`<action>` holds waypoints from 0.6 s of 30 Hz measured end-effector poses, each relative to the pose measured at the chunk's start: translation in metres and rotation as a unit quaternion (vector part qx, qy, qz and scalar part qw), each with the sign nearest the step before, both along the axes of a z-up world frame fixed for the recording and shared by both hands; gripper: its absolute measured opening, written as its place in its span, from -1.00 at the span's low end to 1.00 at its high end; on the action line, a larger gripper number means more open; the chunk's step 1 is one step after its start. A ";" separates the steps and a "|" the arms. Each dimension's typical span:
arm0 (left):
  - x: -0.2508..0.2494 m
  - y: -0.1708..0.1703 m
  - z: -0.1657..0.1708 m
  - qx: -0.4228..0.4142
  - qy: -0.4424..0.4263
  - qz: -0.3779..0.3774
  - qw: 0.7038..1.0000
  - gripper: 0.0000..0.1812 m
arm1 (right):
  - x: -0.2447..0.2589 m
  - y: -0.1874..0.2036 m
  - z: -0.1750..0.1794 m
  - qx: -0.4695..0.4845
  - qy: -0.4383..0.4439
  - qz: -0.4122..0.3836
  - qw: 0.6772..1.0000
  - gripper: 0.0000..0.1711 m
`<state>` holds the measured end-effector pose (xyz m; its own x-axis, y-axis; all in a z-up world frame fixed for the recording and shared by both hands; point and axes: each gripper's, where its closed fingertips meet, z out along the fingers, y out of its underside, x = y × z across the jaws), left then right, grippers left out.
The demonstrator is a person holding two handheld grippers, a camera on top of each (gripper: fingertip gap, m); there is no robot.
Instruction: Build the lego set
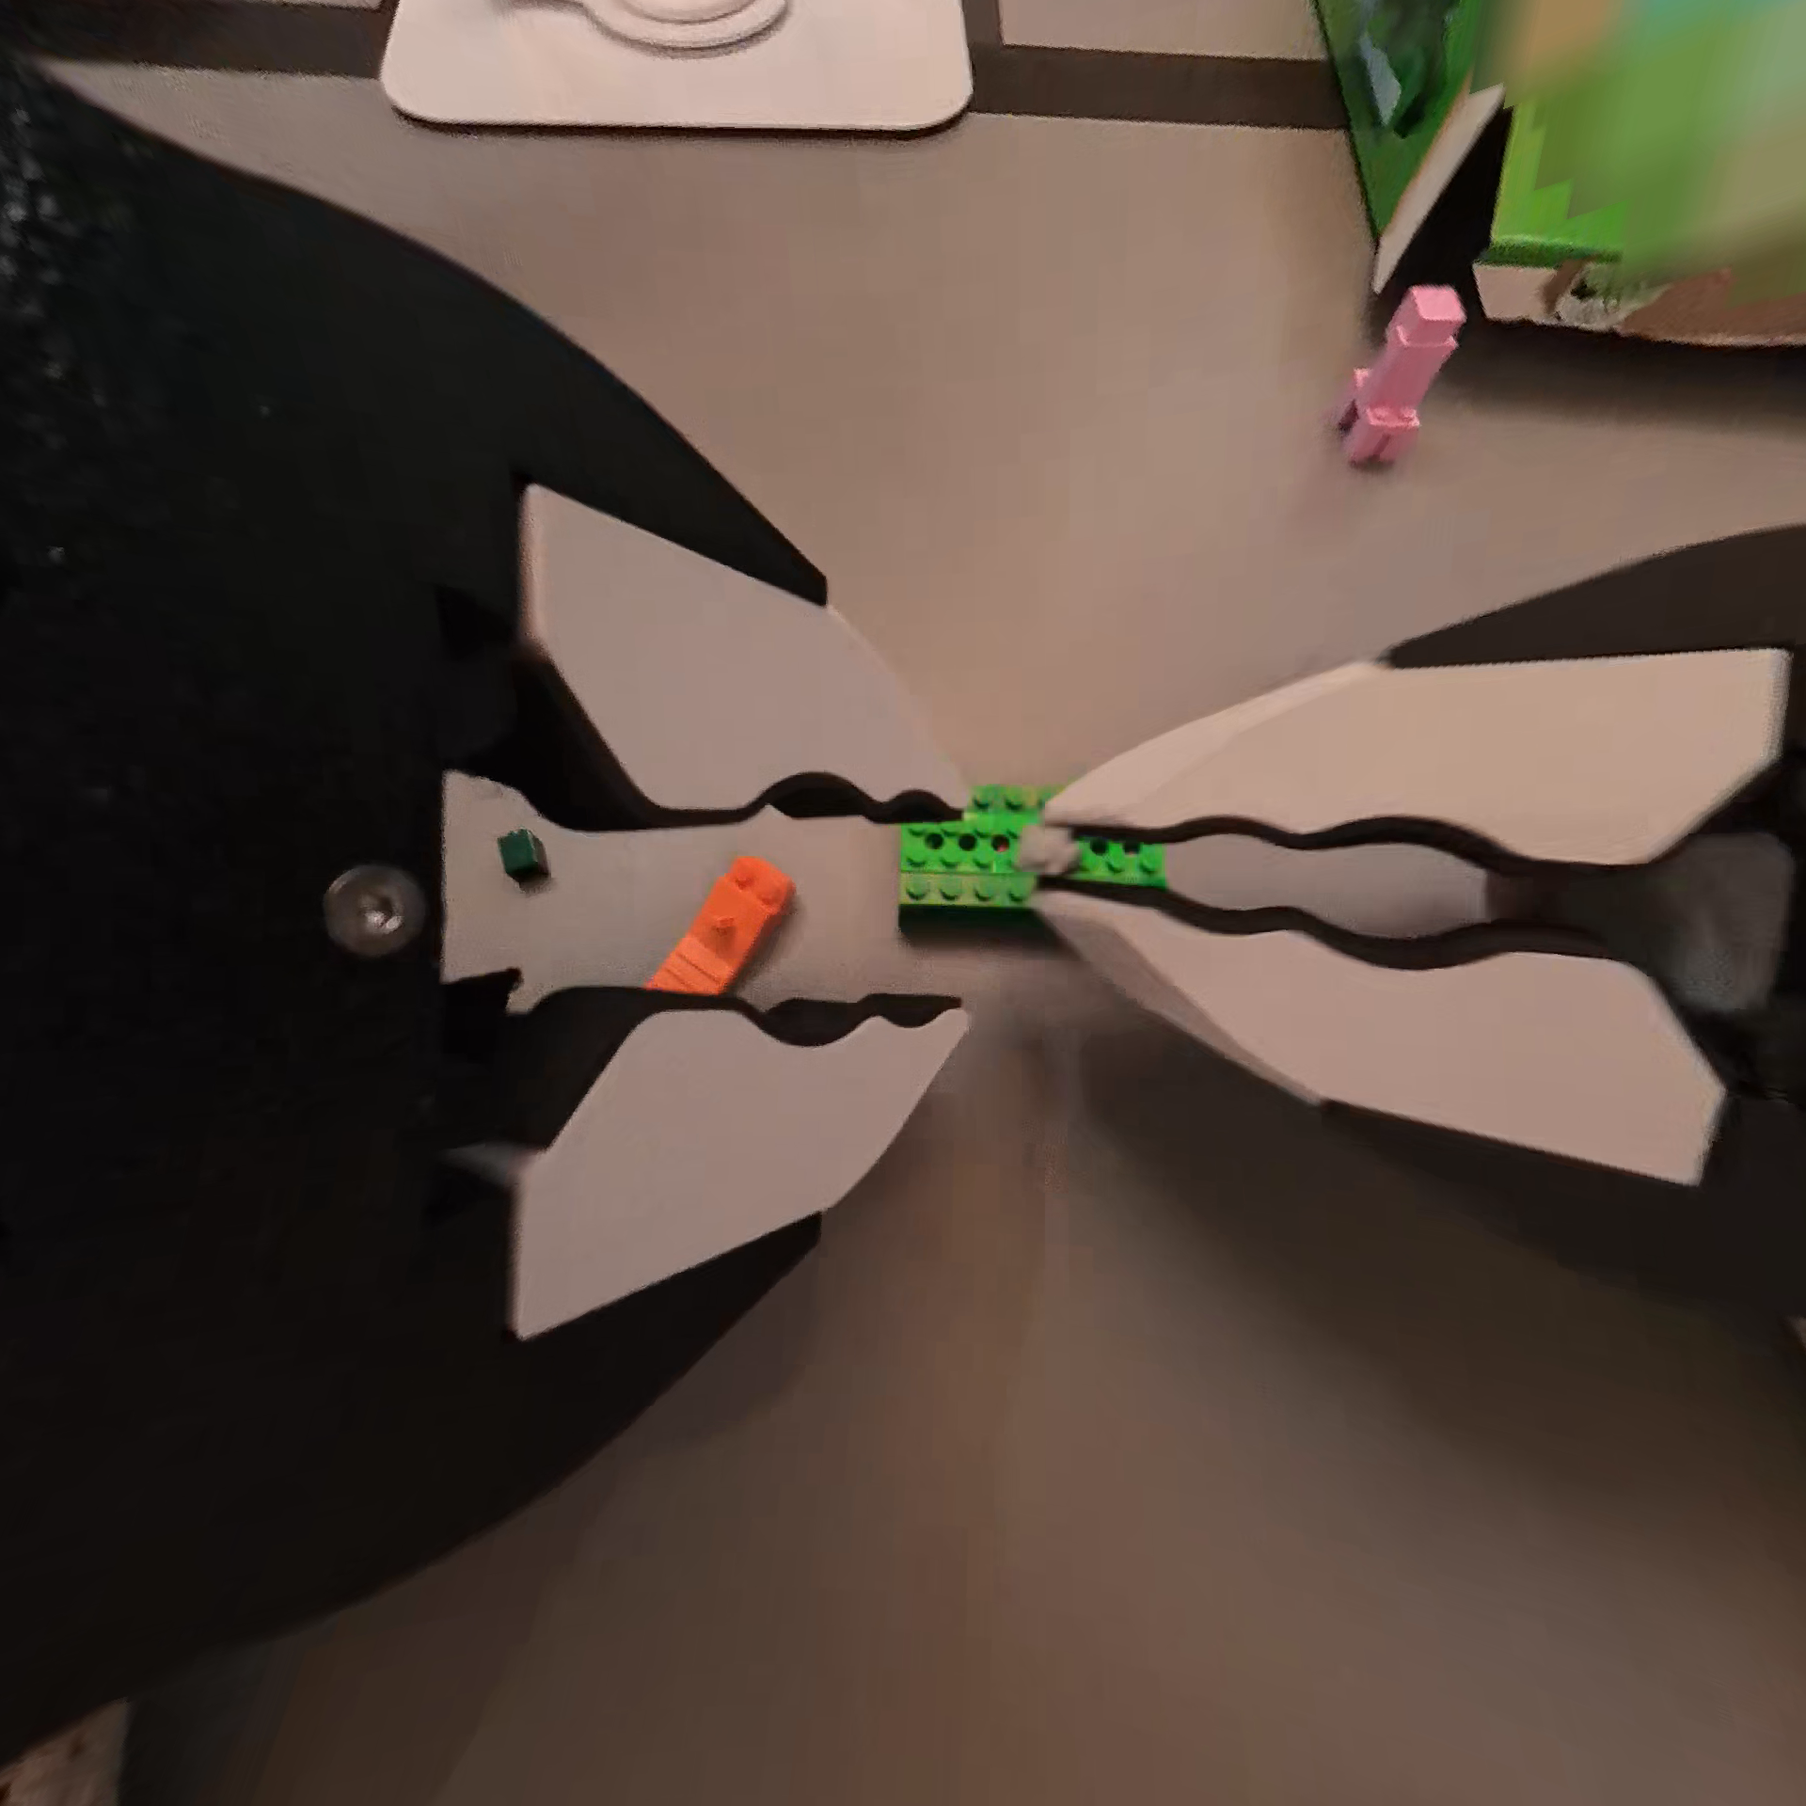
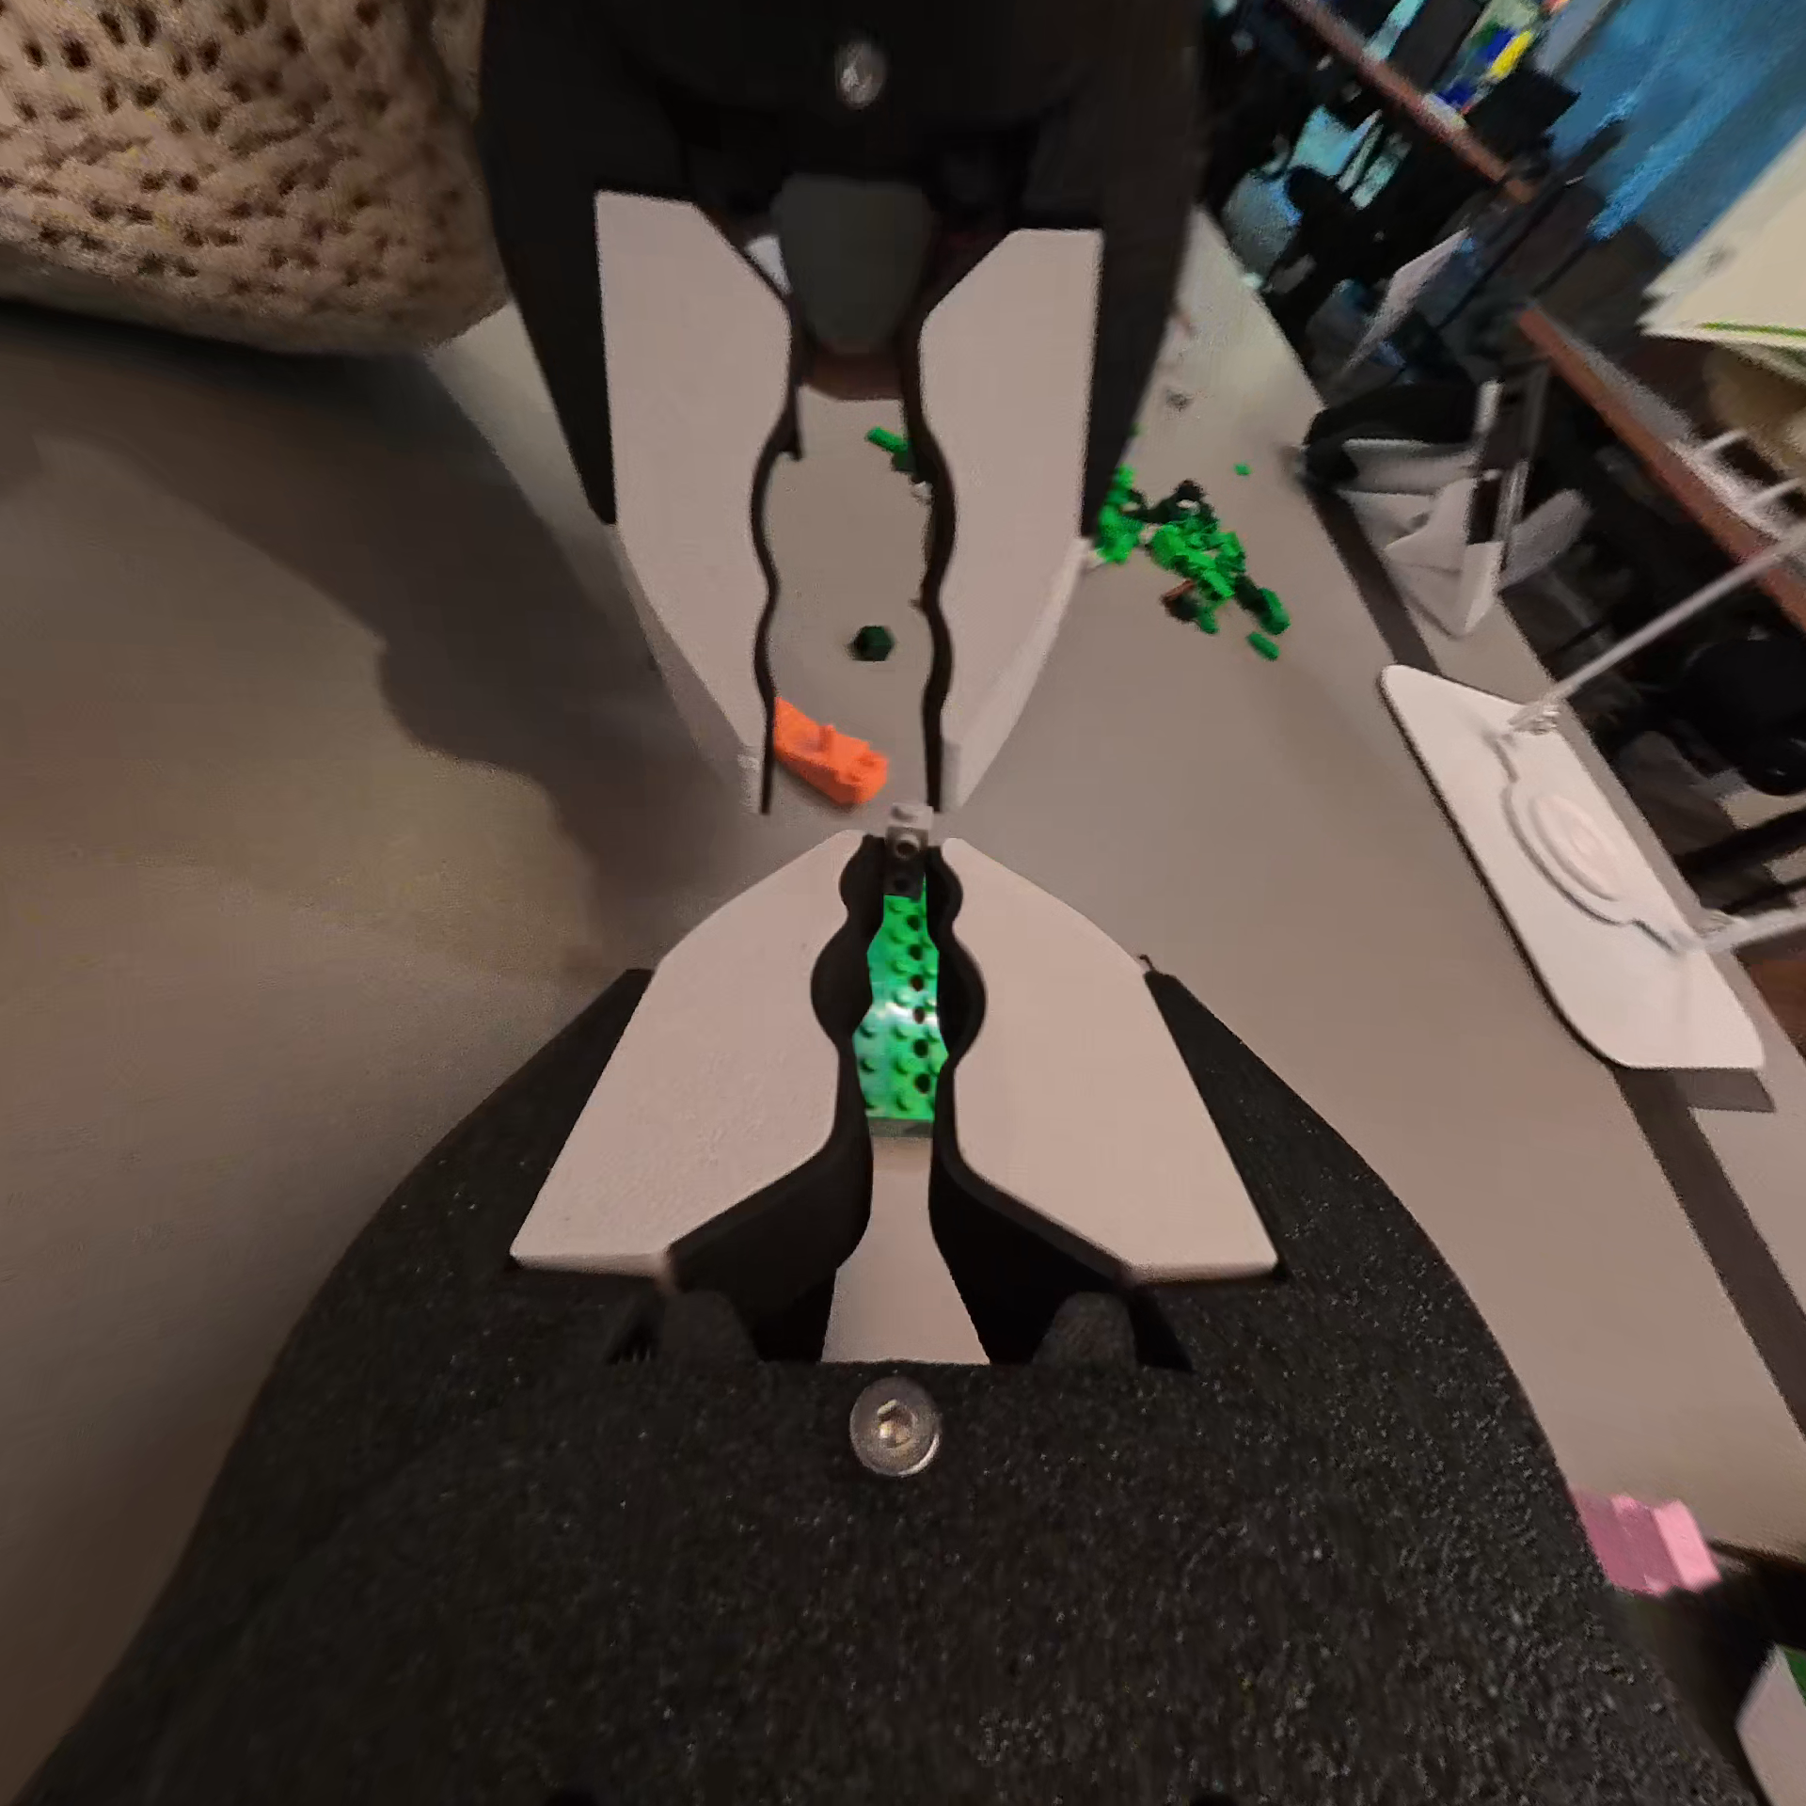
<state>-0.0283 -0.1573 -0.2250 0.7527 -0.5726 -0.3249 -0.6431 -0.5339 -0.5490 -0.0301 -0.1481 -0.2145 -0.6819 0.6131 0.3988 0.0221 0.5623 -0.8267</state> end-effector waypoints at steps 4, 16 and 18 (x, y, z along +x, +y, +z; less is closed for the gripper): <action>-0.015 -0.001 -0.003 0.045 -0.044 0.020 0.998 -0.62 | -0.007 0.023 0.018 -0.057 0.054 -0.031 0.996 -0.91; -0.032 0.018 -0.008 0.112 -0.226 0.010 0.968 -0.44 | -0.015 0.058 0.039 -0.207 0.083 -0.064 0.973 -0.91; -0.031 0.016 -0.016 0.090 -0.230 0.004 0.969 -0.38 | -0.016 0.059 0.039 -0.208 0.082 -0.070 0.972 -0.91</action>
